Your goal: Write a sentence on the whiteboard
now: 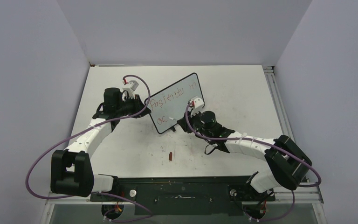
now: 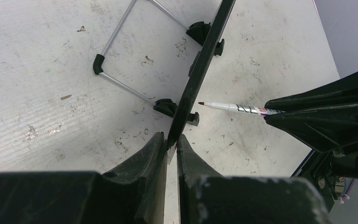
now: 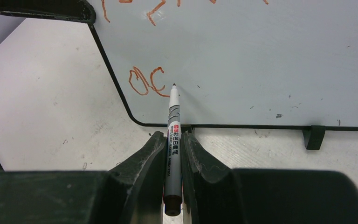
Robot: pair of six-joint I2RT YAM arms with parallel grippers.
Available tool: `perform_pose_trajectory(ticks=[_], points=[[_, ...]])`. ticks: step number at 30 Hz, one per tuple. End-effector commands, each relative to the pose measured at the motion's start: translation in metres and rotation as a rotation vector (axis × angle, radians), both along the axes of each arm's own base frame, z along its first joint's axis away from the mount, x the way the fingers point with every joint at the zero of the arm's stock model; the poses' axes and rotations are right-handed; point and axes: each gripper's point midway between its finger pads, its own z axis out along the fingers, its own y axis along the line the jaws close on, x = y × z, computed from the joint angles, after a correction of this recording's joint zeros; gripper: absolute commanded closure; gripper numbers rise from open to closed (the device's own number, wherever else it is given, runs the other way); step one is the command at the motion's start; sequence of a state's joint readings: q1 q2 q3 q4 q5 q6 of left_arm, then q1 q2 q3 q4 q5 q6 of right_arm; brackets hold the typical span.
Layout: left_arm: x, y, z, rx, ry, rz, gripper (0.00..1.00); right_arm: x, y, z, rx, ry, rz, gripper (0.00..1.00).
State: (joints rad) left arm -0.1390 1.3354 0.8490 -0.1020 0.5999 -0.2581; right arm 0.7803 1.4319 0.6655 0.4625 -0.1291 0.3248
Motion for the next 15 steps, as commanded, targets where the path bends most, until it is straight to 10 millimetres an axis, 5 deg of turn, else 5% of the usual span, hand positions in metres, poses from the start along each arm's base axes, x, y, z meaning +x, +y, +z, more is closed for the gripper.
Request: perform_pose_trajectory(ticks=[1, 15], points=[[0.007, 0.002, 0.020, 0.006, -0.050, 0.014, 1.00, 0.012, 0.018, 0.039, 0.100, -0.088, 0.019, 0.95], [0.007, 0.001, 0.021, 0.006, -0.051, 0.013, 1.00, 0.023, 0.015, 0.030, 0.084, -0.074, -0.042, 0.95]])
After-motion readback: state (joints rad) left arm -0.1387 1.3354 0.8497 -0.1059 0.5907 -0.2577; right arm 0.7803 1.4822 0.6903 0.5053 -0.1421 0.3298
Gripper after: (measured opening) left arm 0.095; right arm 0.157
